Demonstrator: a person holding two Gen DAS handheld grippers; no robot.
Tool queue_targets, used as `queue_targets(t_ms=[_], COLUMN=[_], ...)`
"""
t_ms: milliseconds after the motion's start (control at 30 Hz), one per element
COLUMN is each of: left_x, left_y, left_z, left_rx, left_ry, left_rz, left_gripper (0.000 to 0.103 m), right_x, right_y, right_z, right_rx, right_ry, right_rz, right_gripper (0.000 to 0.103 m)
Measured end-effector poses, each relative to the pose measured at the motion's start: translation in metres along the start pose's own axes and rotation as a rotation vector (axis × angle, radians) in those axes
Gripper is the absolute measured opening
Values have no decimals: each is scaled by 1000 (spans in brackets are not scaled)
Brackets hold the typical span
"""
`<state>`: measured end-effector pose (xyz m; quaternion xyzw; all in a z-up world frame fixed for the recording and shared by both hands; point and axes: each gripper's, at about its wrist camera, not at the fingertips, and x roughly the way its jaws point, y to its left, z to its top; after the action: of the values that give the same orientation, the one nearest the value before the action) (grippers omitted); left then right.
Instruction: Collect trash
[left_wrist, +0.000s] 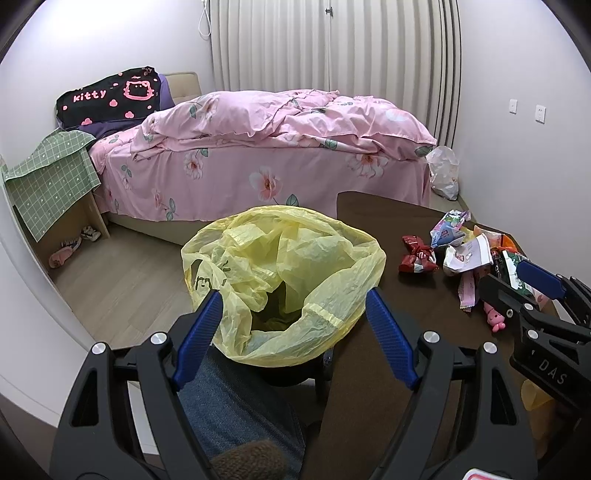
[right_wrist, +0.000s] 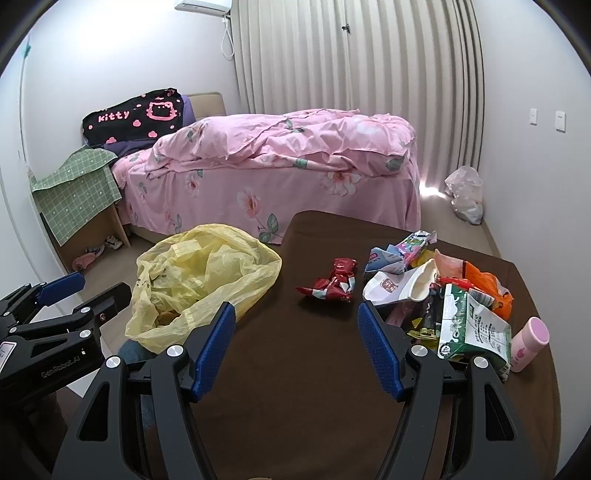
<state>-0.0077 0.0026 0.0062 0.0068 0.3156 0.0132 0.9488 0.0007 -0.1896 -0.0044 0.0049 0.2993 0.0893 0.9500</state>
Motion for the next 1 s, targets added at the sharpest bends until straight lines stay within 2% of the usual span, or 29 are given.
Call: queue_targets(t_ms=[1000], left_x=[2], left_y=[3], left_z=[-4], left_rx=[-8], left_ry=[2], left_rz=[1], left_gripper=[75], right_x=[-1], right_y=[0], right_z=[-1], right_rx=[3], right_ry=[-6], right_rz=[8], right_gripper=[65])
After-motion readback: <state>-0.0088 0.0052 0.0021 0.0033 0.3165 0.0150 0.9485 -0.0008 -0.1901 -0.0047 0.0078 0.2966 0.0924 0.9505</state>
